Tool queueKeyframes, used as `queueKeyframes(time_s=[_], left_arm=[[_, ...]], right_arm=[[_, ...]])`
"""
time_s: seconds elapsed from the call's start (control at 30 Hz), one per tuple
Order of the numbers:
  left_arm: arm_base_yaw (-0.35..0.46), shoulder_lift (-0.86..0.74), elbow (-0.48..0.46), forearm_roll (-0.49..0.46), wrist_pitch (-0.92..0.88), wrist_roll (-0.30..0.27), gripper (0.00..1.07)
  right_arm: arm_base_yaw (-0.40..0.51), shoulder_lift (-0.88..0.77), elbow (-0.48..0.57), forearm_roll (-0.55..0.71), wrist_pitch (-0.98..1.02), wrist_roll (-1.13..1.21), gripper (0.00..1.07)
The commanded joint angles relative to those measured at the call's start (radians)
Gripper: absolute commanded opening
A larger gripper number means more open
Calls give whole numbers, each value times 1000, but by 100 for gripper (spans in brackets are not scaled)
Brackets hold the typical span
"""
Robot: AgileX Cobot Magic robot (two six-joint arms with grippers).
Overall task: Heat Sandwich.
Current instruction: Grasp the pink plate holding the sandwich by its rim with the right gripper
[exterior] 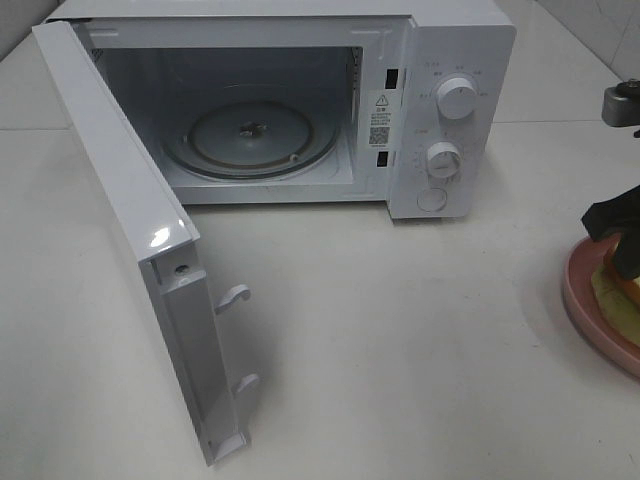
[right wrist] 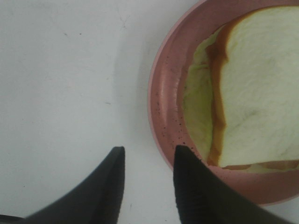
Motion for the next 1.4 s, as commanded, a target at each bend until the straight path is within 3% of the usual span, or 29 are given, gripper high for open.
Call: queueKeyframes(time_s=[0.03, 0.13, 0.17, 0.2, 0.23, 0.63, 1.4], left_arm=[[1, -29, 2, -1, -4, -1, 101], [1, -29, 2, -1, -4, -1, 101], [1, -29, 2, -1, -4, -1, 101], [1, -29, 2, -1, -4, -1, 101], [1, -29, 2, -1, -4, -1, 101], [1, -29, 2, -1, -4, -1, 101], [1, -29, 2, -1, -4, -1, 101]], right_arm=[[-9, 1, -6, -19, 2, -30, 62], [-9, 1, -6, -22, -9, -33, 88], [-9, 1, -6, -22, -9, -33, 88], [-8, 1, -6, -32, -10, -39, 100], [-8, 1, -6, -39, -10, -45, 105], [-8, 22, -6, -38, 6, -34, 99], [-5, 300, -6, 90, -97, -98, 93]])
